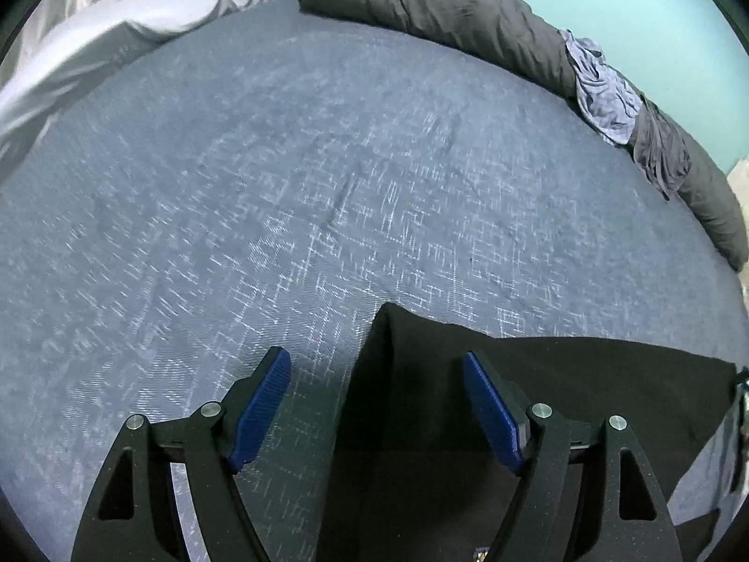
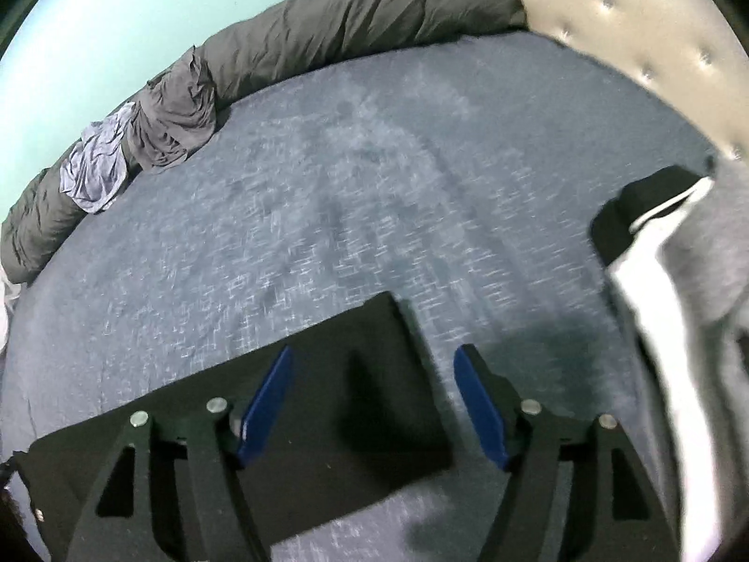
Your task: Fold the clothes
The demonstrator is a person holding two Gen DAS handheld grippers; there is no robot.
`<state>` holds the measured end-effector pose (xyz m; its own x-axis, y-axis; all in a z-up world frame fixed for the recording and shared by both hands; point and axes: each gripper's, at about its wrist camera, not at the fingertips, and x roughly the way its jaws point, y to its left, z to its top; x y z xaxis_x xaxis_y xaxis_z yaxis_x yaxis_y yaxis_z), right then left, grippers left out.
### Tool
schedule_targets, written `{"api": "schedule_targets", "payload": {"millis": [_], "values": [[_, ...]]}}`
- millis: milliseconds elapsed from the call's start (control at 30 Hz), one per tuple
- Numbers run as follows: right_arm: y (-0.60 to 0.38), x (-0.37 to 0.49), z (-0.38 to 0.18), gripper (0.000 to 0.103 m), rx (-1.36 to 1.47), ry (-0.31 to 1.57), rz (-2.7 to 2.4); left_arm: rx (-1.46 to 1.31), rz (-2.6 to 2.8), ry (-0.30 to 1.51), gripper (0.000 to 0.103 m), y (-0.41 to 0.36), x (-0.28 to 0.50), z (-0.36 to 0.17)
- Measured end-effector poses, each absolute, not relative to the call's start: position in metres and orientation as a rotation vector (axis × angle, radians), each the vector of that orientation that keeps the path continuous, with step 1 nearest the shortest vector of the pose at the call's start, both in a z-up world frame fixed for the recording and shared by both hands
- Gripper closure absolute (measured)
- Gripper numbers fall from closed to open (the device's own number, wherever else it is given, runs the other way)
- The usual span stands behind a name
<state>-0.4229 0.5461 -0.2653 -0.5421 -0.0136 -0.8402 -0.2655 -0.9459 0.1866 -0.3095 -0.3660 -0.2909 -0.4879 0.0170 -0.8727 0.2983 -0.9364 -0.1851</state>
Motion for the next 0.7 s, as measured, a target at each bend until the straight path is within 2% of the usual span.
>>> {"api": "schedule_targets", "payload": {"millis": [100, 267, 333, 367, 400, 433, 467, 500, 533, 567, 700], "values": [[0.536, -0.435, -0.275, 0.031, -1.453, 0.379, 2.612, 1.501, -2.534, 0.475, 0.024, -0.367, -0.311, -0.295], [0.532, -0.444, -0.291, 0.033, -1.489, 0.381, 2.616, 1.514, -2.546, 0.475, 0.025, -0.369, -0.314, -0.299], [0.528, -0.444, -0.295, 0.047, -1.501, 0.349, 2.631, 1.503, -2.559, 0.489, 0.025, -0.37, -0.316, -0.299], [0.526, -0.443, -0.297, 0.063, -1.501, 0.33, 2.632, 1.501, -2.563, 0.506, 0.027, -0.371, -0.317, -0.3], [0.525, -0.442, -0.298, 0.078, -1.498, 0.325, 2.631, 1.506, -2.569, 0.511, 0.038, -0.37, -0.319, -0.3], [0.525, -0.44, -0.297, 0.084, -1.484, 0.327, 2.637, 1.514, -2.574, 0.514, 0.047, -0.369, -0.32, -0.3], [0.526, -0.438, -0.296, 0.092, -1.467, 0.329, 2.645, 1.523, -2.58, 0.516, 0.067, -0.367, -0.321, -0.301], [0.525, -0.437, -0.295, 0.095, -1.457, 0.325, 2.646, 1.531, -2.585, 0.518, 0.077, -0.365, -0.322, -0.301], [0.525, -0.436, -0.294, 0.096, -1.451, 0.314, 2.649, 1.535, -2.593, 0.495, 0.08, -0.362, -0.323, -0.3], [0.524, -0.434, -0.292, 0.097, -1.441, 0.3, 2.654, 1.538, -2.602, 0.462, 0.095, -0.359, -0.323, -0.3], [0.526, -0.429, -0.277, 0.098, -1.361, 0.271, 2.672, 1.455, -2.659, 0.433, 0.1, -0.357, -0.316, -0.283]]}}
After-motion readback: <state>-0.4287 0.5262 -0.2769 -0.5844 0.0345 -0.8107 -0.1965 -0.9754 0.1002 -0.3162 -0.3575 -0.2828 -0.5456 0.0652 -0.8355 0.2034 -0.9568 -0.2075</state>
